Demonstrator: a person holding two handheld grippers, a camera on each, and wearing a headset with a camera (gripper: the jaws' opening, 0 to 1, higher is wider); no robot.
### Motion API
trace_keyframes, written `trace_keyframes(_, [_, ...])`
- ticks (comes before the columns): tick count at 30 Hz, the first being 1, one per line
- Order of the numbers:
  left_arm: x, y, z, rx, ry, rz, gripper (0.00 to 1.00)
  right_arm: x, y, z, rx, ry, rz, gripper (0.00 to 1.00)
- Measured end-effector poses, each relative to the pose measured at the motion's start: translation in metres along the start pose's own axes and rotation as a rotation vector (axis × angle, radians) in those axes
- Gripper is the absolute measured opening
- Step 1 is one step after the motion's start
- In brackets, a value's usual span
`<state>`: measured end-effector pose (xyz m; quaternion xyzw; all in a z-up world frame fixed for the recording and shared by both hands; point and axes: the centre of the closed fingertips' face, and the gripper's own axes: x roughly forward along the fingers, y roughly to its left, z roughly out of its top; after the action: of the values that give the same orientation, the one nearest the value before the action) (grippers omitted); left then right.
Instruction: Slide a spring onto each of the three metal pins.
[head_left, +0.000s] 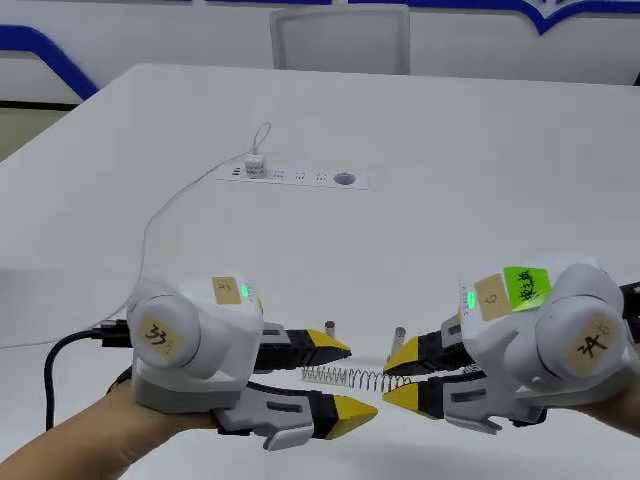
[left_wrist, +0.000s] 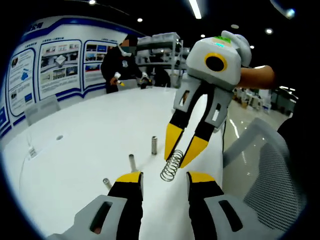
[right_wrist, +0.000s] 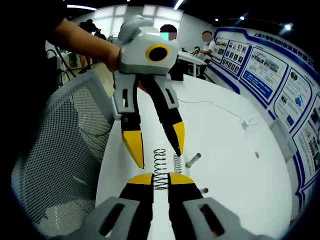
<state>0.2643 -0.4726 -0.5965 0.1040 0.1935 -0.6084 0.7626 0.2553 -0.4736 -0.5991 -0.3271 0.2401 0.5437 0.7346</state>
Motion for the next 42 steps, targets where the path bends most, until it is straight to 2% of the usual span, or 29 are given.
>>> trace_keyframes(5, [0.0, -0.004, 0.001, 0.009, 0.002, -0.034, 0.24, 0.0, 0.004, 0.003, -0.003, 0.01, 0.013, 0.1])
trace_keyframes(10, [0.002, -0.01, 0.003, 0.04, 0.003, -0.071, 0.18, 0.0, 0.004, 0.006, -0.004, 0.017, 0.011, 0.1])
trace_keyframes(11, [0.002, -0.013, 0.003, 0.04, 0.005, -0.093, 0.13, 0.0, 0.004, 0.006, -0.005, 0.02, 0.01, 0.1])
trace_keyframes(12, [0.002, -0.012, 0.003, 0.06, 0.007, -0.081, 0.14, -0.001, 0.007, 0.005, -0.009, 0.034, 0.025, 0.1])
trace_keyframes(13, [0.001, -0.013, 0.002, 0.066, 0.011, -0.088, 0.13, 0.0, 0.005, 0.006, -0.015, 0.03, 0.011, 0.1])
trace_keyframes(18, [-0.004, -0.016, 0.003, 0.065, 0.004, -0.105, 0.11, -0.002, 0.007, 0.011, -0.004, 0.032, 0.013, 0.1])
trace_keyframes(23, [-0.009, -0.02, 0.007, 0.168, 0.012, -0.119, 0.1, -0.004, 0.009, 0.016, -0.019, 0.029, 0.003, 0.11])
trace_keyframes(26, [-0.008, -0.024, 0.01, 0.183, 0.012, -0.132, 0.1, -0.008, 0.011, 0.017, -0.031, 0.04, -0.001, 0.11])
trace_keyframes(28, [-0.007, -0.026, 0.012, 0.197, 0.009, -0.142, 0.1, -0.013, 0.011, 0.016, -0.01, 0.031, -0.008, 0.11])
trace_keyframes(32, [-0.008, -0.03, 0.02, 0.207, 0.001, -0.157, 0.1, -0.024, 0.01, 0.017, 0.086, -0.013, -0.039, 0.12])
trace_keyframes(33, [-0.009, -0.029, 0.021, 0.209, -0.001, -0.157, 0.1, -0.026, 0.01, 0.015, 0.106, -0.009, -0.046, 0.14])
trace_keyframes(36, [-0.014, -0.029, 0.023, 0.212, -0.002, -0.161, 0.1, -0.03, 0.009, 0.008, 0.124, 0.001, -0.054, 0.18])
trace_keyframes(39, [-0.02, -0.03, 0.027, 0.211, -0.024, -0.177, 0.1, -0.031, 0.006, 0.008, 0.149, -0.036, -0.075, 0.15])
trace_keyframes(42, [-0.022, -0.028, 0.028, 0.219, -0.036, -0.184, 0.1, -0.029, 0.007, 0.013, 0.186, -0.061, -0.065, 0.13])
